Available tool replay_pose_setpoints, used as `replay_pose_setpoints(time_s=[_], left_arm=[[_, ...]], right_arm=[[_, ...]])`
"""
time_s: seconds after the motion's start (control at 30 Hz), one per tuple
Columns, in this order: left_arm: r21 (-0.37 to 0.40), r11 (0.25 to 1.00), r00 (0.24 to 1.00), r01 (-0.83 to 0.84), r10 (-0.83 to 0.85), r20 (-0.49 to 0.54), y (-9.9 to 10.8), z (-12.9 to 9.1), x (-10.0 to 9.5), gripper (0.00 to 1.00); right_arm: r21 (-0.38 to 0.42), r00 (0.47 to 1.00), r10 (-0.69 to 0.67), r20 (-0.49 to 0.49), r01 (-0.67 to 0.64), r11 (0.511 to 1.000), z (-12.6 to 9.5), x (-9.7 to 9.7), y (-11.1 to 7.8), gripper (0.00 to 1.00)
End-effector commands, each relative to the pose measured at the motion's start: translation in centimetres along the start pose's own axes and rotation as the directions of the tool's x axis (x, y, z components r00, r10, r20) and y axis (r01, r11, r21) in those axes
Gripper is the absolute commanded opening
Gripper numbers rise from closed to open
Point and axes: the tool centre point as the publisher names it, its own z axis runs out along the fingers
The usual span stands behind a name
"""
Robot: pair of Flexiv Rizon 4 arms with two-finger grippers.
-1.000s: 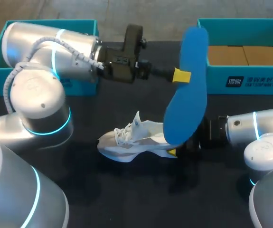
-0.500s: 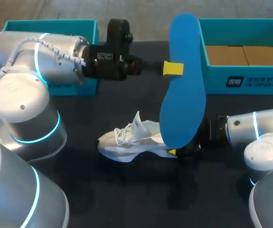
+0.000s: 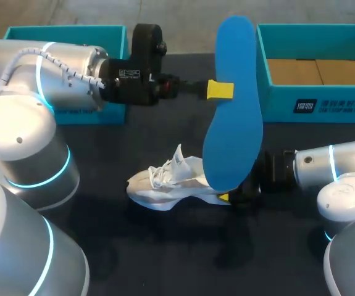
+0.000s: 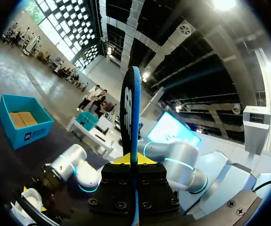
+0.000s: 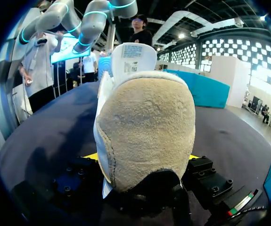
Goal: Take the shoe out of the shoebox, open the shoe tongue, remove and reinsert the insole, then place the shoe into the shoebox
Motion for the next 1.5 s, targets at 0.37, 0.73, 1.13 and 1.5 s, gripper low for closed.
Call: replay_pose_setpoints(time_s=[0.37,0.73,1.13,1.5], left_arm=[[0.068,0.994,0.996,0.09,-0.091,0.012,-0.8,-0.4,3.2,0.0],[0.008,0.986,0.986,0.164,-0.164,-0.018,-1.5,-1.4,6.8,0.0],[0.027,0.991,0.992,0.129,-0.128,-0.017,-2.5,-2.3,7.3,0.0],[0.023,0.992,0.992,0.128,-0.128,-0.013,-2.4,-2.3,7.4,0.0]], right_arm=[[0.007,1.0,0.001,0.001,-0.001,1.0,0.1,0.1,0.1,0.0],[0.007,1.0,0.001,0.001,-0.001,1.0,0.1,0.1,0.1,0.0],[0.007,1.0,0.001,0.001,-0.001,1.0,0.1,0.1,0.1,0.0],[0.007,1.0,0.001,0.001,-0.001,1.0,0.1,0.1,0.1,0.0]])
